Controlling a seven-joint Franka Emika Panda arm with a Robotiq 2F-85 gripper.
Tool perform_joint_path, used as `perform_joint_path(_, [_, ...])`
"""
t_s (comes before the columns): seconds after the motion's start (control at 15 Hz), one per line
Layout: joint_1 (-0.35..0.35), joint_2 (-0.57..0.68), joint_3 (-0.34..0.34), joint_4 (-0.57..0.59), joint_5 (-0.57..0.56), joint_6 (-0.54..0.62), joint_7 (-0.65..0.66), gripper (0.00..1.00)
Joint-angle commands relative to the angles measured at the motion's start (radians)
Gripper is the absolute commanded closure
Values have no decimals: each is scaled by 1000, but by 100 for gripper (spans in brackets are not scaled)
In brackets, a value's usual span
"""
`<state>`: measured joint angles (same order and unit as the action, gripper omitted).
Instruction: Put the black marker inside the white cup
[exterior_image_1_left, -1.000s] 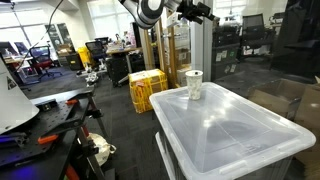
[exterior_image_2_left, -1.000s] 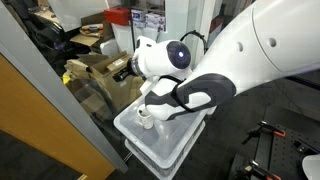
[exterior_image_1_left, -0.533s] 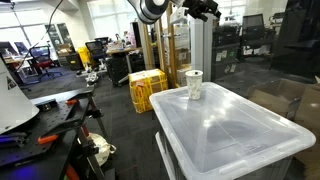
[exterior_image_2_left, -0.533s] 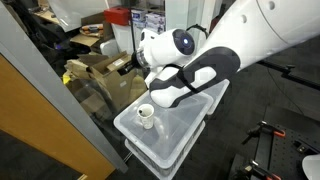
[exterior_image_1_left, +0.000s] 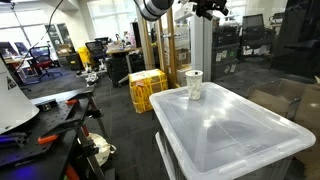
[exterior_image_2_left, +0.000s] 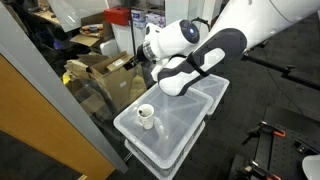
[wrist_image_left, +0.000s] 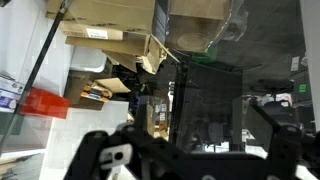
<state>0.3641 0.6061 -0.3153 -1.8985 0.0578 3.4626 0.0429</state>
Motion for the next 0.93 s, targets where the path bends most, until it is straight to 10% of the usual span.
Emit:
perform_joint_path(0.0, [-132, -49, 130, -26, -31, -1, -49, 0])
perform_joint_path(0.4, [-281, -38, 268, -18, -89, -1, -49, 0])
perform_joint_path(0.87, [-254, -11, 245, 0, -50, 0, -42, 0])
